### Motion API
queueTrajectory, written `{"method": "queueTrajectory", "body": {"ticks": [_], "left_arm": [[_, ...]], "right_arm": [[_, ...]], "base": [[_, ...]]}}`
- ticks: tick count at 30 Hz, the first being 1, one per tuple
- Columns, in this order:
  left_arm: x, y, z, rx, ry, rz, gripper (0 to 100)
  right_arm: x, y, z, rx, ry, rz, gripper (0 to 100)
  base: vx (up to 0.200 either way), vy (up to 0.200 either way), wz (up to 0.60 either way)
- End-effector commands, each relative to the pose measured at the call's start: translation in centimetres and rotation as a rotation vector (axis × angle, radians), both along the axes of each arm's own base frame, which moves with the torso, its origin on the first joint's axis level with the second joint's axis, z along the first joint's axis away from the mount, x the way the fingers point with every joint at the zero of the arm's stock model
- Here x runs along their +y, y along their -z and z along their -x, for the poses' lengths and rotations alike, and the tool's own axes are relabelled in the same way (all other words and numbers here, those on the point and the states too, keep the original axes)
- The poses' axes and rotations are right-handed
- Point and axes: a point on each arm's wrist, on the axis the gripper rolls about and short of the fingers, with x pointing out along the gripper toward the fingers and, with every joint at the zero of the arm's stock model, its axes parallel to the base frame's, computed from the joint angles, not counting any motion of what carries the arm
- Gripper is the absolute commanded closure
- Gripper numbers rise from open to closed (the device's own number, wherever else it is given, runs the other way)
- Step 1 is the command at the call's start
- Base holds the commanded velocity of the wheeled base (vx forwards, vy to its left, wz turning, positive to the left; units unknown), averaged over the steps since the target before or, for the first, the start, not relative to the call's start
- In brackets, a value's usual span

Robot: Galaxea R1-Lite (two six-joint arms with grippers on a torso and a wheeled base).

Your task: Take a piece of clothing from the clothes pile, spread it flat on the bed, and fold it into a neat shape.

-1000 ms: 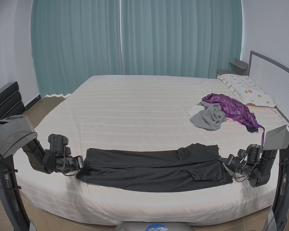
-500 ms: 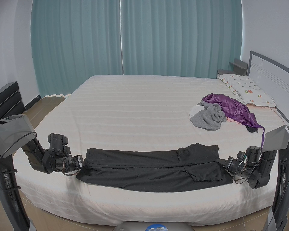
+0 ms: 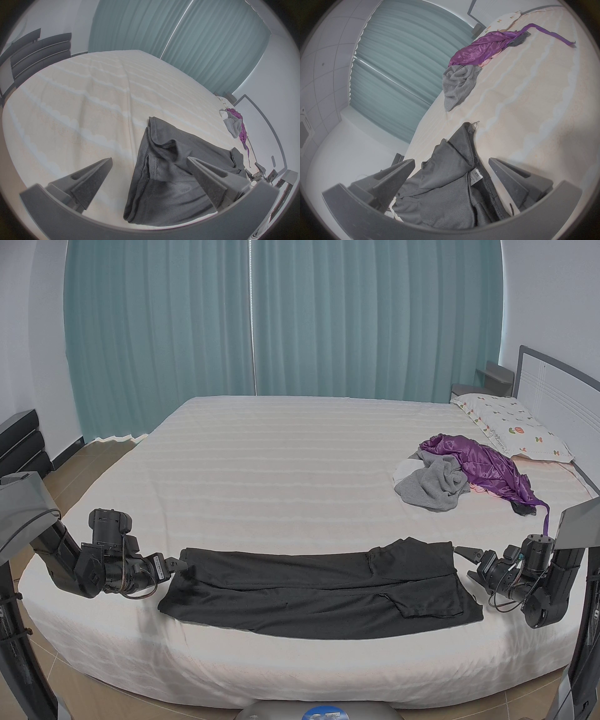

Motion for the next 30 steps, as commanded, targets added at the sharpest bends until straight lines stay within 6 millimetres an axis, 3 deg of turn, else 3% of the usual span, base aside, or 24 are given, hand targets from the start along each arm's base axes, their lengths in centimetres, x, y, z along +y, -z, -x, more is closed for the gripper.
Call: {"method": "queueTrajectory", "body": {"ticks": [1, 12, 19, 30], "left_arm": [[-0.3, -0.4, 1.2, 0.010, 0.001, 0.010, 0], [-1.1, -0.5, 3.3, 0.071, -0.049, 0.132, 0], [-1.3, 0.7, 4.4, 0.132, -0.054, 0.127, 0], [-1.4, 1.0, 4.1, 0.157, -0.129, 0.183, 0]], "right_arm": [[-0.3, -0.2, 0.1, 0.014, 0.029, -0.040, 0], [-0.6, -0.1, 0.1, 0.044, 0.064, -0.115, 0], [-0.6, 0.1, 0.2, 0.052, 0.062, -0.118, 0], [-0.5, 0.5, 0.1, 0.063, 0.061, -0.119, 0]], "base": [[0.000, 0.000, 0.00], [0.000, 0.000, 0.00], [0.000, 0.000, 0.00], [0.000, 0.000, 0.00]]}}
